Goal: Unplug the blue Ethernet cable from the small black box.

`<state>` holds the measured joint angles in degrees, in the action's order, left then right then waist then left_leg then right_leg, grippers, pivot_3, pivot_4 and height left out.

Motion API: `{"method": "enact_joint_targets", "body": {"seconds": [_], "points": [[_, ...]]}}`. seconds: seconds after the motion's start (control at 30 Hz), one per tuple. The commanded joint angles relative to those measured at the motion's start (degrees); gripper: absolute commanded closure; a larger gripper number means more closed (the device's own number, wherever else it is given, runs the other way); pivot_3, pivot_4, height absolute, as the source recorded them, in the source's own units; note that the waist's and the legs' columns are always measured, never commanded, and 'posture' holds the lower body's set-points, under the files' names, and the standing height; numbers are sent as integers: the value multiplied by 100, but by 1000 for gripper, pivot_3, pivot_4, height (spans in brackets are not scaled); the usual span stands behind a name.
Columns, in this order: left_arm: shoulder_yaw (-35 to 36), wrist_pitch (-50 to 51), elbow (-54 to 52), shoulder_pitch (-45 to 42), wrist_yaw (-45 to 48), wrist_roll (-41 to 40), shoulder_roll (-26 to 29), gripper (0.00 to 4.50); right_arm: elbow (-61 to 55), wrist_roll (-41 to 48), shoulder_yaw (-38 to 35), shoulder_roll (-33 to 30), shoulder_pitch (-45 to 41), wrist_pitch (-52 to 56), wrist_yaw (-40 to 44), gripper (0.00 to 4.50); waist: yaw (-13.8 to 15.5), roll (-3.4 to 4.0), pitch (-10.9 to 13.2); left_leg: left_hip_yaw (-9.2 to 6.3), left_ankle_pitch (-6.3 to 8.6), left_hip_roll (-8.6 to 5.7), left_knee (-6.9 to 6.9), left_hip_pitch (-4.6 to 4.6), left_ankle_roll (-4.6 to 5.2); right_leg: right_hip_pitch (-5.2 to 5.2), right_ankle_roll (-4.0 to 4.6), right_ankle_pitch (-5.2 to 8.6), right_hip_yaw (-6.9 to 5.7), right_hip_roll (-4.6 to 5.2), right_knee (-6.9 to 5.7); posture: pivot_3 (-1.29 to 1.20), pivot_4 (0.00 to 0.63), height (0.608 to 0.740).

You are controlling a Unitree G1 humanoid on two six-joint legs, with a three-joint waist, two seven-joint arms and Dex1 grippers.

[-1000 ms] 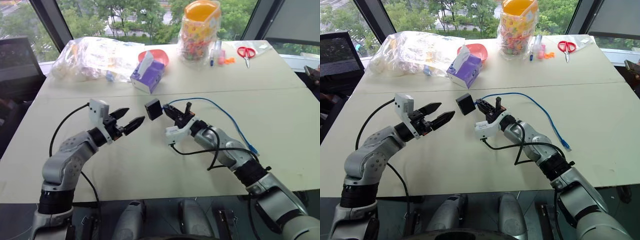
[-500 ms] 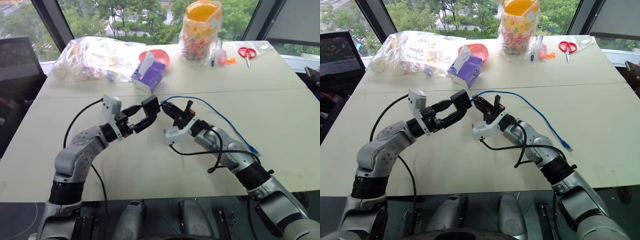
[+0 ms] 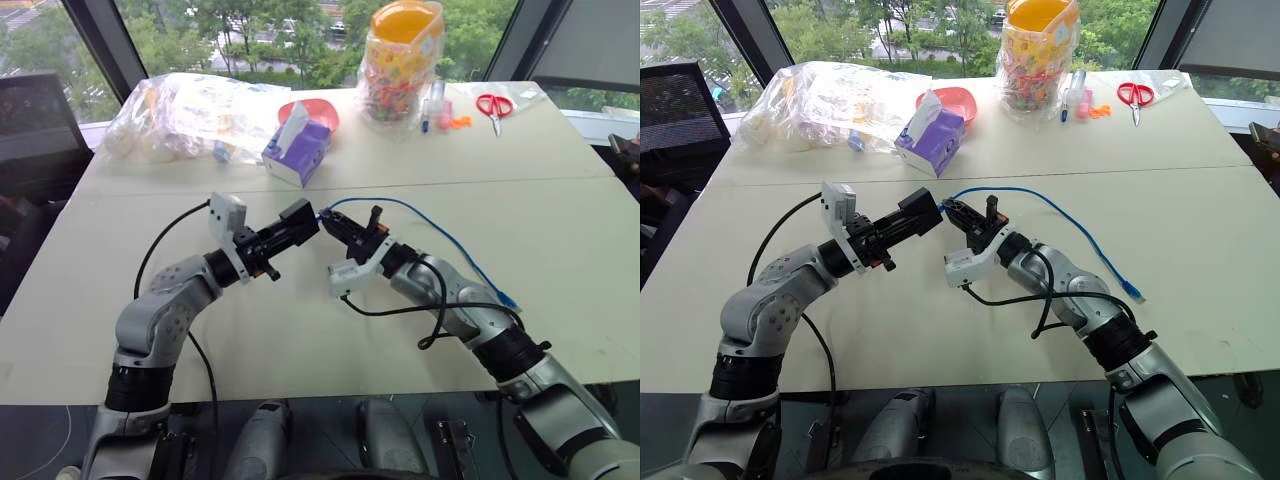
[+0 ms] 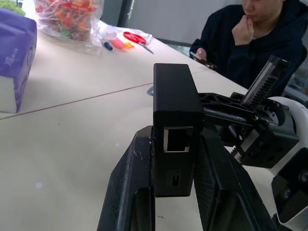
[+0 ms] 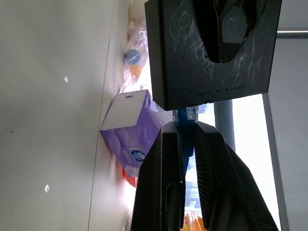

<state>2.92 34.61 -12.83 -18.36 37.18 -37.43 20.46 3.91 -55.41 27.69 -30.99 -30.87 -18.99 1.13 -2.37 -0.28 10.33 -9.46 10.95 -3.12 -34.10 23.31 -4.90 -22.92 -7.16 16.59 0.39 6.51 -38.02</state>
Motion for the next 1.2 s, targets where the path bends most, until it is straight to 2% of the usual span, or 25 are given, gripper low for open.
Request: {"method": "enact_joint_targets", "body": {"seconds": [0.03,0.1,0.17,0.2,0.27,0.3,0.33,0.4,0.43,0.57,0.63,0.7,0.77,0.87,0.93,1.2], "points": [[-37,-147,-58,-36,69,125,61,4028,-295,329,-155,-10,-58,-330,53,4500,2,-1,0,0,0,0,0,0,0,0,0,0,0,0,0,0,150,740],[-15,-164,-11,-49,109,164,84,4028,-210,630,-154,-48,-141,-747,51,4500,2,-1,1,0,0,0,0,0,0,1,0,0,0,0,0,0,150,740],[2,-181,18,-62,153,185,101,4028,-149,805,-226,-60,-198,-901,109,3576,-2,-2,1,0,0,0,0,0,0,2,0,0,0,0,2,0,150,740],[9,-186,27,-66,174,193,114,4028,-127,821,-257,-45,-216,-890,140,3272,-10,-2,1,0,0,0,0,0,0,2,0,0,0,0,2,0,150,740],[11,-211,37,-71,210,221,137,4028,-71,832,-298,-19,-253,-885,161,2172,-16,-2,1,0,0,1,0,-1,0,1,0,0,0,0,1,0,150,740],[6,-241,41,-71,240,246,151,4028,-19,926,-326,10,-271,-908,189,1782,-12,-2,2,0,0,1,1,-2,0,2,0,0,-1,0,1,0,150,740],[2,-265,46,-70,258,266,163,4028,61,1087,-348,40,-303,-1012,210,1145,-7,-4,2,0,0,1,1,-2,0,2,0,0,-1,0,1,0,150,740],[-9,-379,52,-35,367,317,229,4028,286,1928,-343,71,-368,-1166,850,188,-5,-6,4,0,0,0,0,-2,0,3,0,0,-1,0,2,0,150,740],[-20,-443,50,-15,435,349,261,4028,385,2320,-332,61,-400,-1287,1162,44,-5,-9,5,-1,0,0,0,-2,0,6,0,0,-1,0,3,0,150,740],[26,-513,-115,140,1074,161,577,4028,604,5022,-623,-15,-609,-570,3617,44,-13,-20,15,-1,0,2,0,-4,1,12,0,0,-3,0,8,0,150,740],[87,-381,-196,188,1395,-43,784,4028,457,5964,-695,-155,-699,11,4723,44,-20,-20,22,-1,1,3,0,-4,2,14,0,0,-3,0,11,0,150,740],[173,-28,-305,196,1750,-418,1075,4028,144,7127,-825,-342,-809,1346,5899,44,-12,-22,27,-2,2,3,0,-4,3,14,0,0,-4,0,11,0,150,740],[224,183,-374,190,2026,-665,1316,4028,-83,7962,-946,-503,-936,2426,6737,44,-11,-23,39,-10,2,4,0,-2,3,15,1,0,-10,0,11,0,150,740],[314,286,-356,135,2317,-820,1632,4028,-130,8890,-1184,-600,-1316,3910,7446,44,-13,-21,44,-11,3,4,1,-2,5,13,3,1,-12,1,12,0,150,740],[421,397,-321,67,2383,-949,1780,4028,-21,9180,-1327,-535,-1566,4473,7666,44,-15,-22,48,-10,4,4,2,-1,6,10,5,2,-12,1,12,0,150,740],[575,579,-358,-178,2324,-1202,1876,4028,57,9191,-1451,-150,-1806,5162,7917,44,11,-23,49,-11,4,3,10,12,5,1,-2,0,-19,5,27,0,150,740]]}}
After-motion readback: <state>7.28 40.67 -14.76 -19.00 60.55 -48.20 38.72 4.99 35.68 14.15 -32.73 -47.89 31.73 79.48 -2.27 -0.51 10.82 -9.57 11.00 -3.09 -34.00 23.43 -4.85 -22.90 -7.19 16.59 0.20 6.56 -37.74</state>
